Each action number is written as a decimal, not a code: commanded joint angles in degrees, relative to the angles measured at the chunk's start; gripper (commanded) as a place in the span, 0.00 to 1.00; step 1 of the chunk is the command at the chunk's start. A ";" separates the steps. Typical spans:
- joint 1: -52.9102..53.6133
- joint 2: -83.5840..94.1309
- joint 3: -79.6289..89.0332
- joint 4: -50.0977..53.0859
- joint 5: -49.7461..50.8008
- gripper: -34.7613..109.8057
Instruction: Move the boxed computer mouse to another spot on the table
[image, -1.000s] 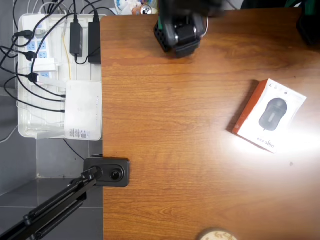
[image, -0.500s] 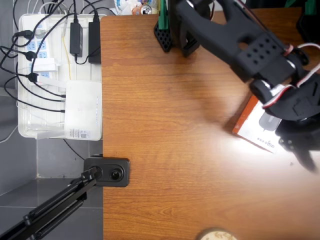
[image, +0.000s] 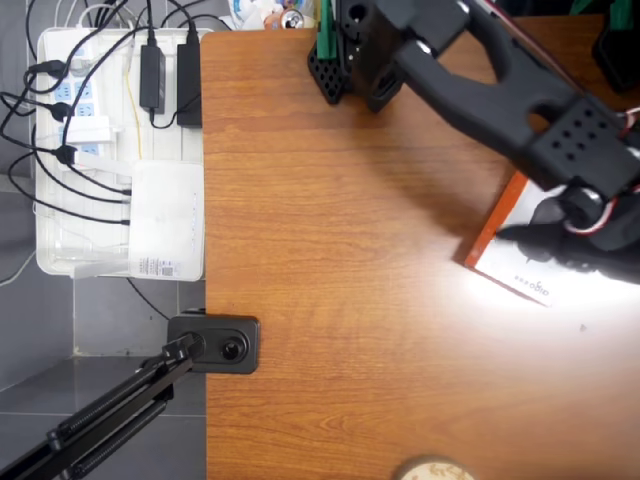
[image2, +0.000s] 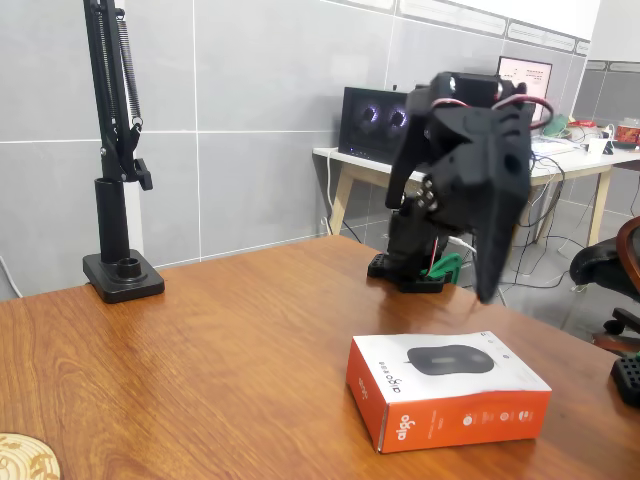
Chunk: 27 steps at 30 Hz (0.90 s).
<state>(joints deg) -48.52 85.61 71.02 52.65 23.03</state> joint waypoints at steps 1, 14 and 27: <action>-1.41 -4.66 -9.93 8.35 -6.59 0.96; -3.87 -10.90 -11.95 13.45 -9.93 0.97; -3.52 -9.84 3.78 2.46 -10.11 0.97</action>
<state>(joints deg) -52.38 74.18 73.12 56.78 13.54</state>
